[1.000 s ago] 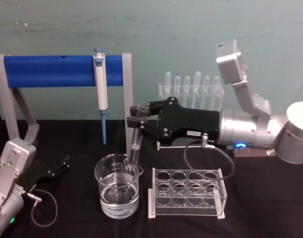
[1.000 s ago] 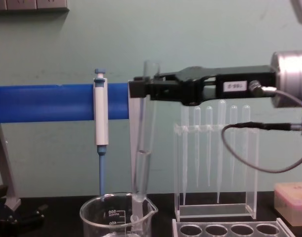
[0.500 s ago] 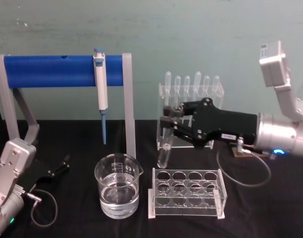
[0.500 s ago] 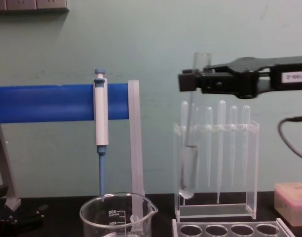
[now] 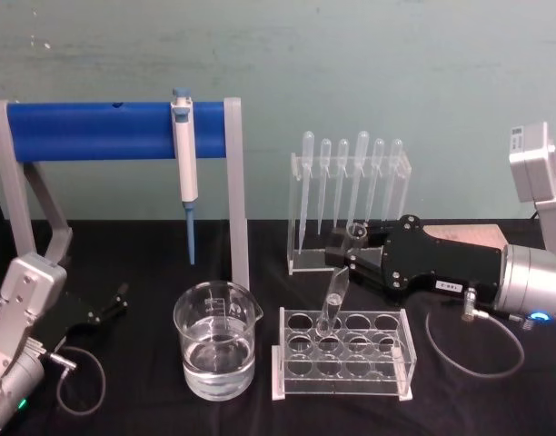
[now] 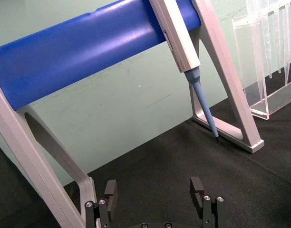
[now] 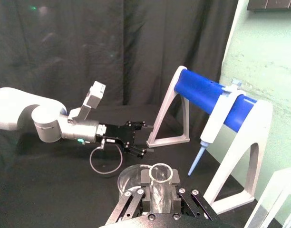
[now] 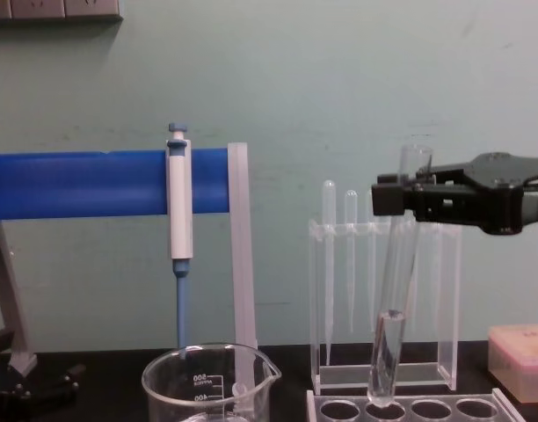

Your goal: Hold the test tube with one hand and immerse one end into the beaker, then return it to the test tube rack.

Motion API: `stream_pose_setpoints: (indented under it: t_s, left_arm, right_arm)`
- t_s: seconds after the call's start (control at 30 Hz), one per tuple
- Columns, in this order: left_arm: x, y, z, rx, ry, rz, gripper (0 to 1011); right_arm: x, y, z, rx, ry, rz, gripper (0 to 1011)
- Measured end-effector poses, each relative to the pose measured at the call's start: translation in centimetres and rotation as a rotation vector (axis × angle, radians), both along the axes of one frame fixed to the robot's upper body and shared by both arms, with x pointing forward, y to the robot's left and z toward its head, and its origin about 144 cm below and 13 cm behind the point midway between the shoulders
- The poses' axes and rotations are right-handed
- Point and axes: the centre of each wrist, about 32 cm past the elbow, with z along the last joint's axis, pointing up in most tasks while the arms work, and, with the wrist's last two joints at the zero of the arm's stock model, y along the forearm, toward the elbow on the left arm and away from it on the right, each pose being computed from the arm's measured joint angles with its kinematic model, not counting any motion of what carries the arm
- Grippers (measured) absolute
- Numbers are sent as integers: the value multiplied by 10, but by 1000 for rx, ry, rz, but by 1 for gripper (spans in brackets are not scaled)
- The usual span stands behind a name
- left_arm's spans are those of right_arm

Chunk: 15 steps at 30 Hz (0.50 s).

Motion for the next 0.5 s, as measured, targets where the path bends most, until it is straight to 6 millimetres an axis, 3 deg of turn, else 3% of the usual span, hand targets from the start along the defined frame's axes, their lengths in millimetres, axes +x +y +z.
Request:
stream_pose_setpoints:
  t_s: [0.5]
  left_arm:
    - [0, 0, 0, 0, 0, 0, 1000]
  right_arm:
    - [-1, -5, -16, -16, 4, -8, 228]
